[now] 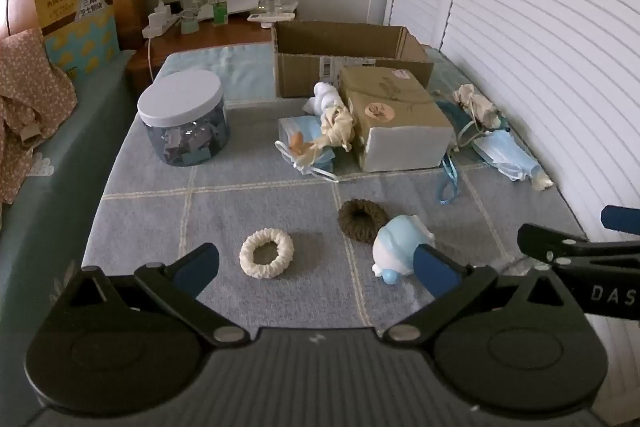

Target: Organize soft objects

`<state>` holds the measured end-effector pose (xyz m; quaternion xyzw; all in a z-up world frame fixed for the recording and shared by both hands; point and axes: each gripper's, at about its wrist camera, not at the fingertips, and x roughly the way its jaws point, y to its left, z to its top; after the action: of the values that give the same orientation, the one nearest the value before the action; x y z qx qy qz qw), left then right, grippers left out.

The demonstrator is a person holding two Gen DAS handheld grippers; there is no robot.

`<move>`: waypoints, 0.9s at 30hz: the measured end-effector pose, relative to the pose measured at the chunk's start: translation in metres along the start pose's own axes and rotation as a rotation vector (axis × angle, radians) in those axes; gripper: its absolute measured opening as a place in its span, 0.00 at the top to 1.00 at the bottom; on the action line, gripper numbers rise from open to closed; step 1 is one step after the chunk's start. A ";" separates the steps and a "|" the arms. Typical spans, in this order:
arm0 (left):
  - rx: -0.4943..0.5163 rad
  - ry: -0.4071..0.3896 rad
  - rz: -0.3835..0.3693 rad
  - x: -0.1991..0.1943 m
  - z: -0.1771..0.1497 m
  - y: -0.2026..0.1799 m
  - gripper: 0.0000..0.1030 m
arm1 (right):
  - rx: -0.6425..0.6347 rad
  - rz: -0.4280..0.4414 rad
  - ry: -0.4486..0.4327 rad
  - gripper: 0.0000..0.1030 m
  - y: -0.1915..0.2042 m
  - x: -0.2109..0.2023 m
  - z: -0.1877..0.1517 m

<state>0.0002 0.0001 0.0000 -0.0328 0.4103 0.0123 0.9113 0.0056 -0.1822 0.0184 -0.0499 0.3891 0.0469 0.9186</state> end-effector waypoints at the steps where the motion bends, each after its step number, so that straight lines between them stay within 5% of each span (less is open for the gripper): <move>1: 0.000 -0.002 0.000 0.000 0.000 0.000 0.01 | 0.000 0.004 -0.001 0.00 0.000 0.000 0.000; 27: -0.002 -0.018 -0.002 -0.001 0.000 0.001 0.01 | 0.003 0.000 -0.006 0.00 -0.001 -0.002 0.001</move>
<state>-0.0006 0.0008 0.0001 -0.0338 0.4018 0.0123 0.9150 0.0046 -0.1831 0.0207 -0.0482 0.3863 0.0466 0.9199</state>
